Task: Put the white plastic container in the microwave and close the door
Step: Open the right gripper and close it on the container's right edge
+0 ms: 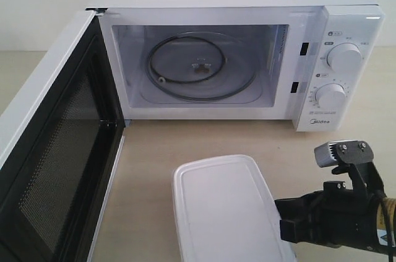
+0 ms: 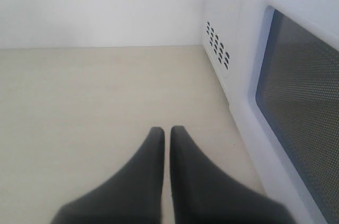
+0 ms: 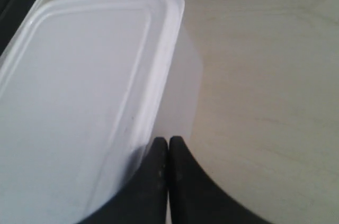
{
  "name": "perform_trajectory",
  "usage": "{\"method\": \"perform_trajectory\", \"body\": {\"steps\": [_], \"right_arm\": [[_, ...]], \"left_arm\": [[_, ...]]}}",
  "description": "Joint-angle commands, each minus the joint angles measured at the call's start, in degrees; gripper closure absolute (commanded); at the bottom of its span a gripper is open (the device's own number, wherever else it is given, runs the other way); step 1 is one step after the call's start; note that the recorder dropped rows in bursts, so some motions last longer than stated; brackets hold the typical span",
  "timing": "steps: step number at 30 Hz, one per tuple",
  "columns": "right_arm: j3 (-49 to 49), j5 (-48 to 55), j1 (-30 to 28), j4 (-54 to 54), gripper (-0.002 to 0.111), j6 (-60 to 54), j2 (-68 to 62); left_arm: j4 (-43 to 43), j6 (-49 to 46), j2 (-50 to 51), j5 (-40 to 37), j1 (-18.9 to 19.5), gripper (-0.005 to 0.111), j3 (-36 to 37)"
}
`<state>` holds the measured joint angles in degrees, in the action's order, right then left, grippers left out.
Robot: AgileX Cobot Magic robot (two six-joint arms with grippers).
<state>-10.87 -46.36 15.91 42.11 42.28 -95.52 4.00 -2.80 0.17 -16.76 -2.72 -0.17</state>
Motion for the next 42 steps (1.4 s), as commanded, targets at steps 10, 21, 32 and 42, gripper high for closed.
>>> {"method": "perform_trajectory", "body": {"steps": [10,21,32,42], "right_arm": [[-0.2,5.4,0.0,-4.1,0.109,3.6,0.2],[-0.5,7.2,0.0,-2.7,0.109,14.8,0.2],[-7.0,5.6,-7.0,17.3,0.109,24.6,0.2],[-7.6,-15.3,-27.4,42.3,0.109,36.6,-3.3]], "left_arm": [[0.5,-0.3,-0.2,0.0,0.2,0.102,0.2],[0.5,-0.3,-0.2,0.0,0.2,0.102,0.2],[0.5,-0.3,-0.2,0.0,0.2,0.102,0.2],[0.5,-0.3,-0.2,0.0,0.2,0.102,0.2]]}}
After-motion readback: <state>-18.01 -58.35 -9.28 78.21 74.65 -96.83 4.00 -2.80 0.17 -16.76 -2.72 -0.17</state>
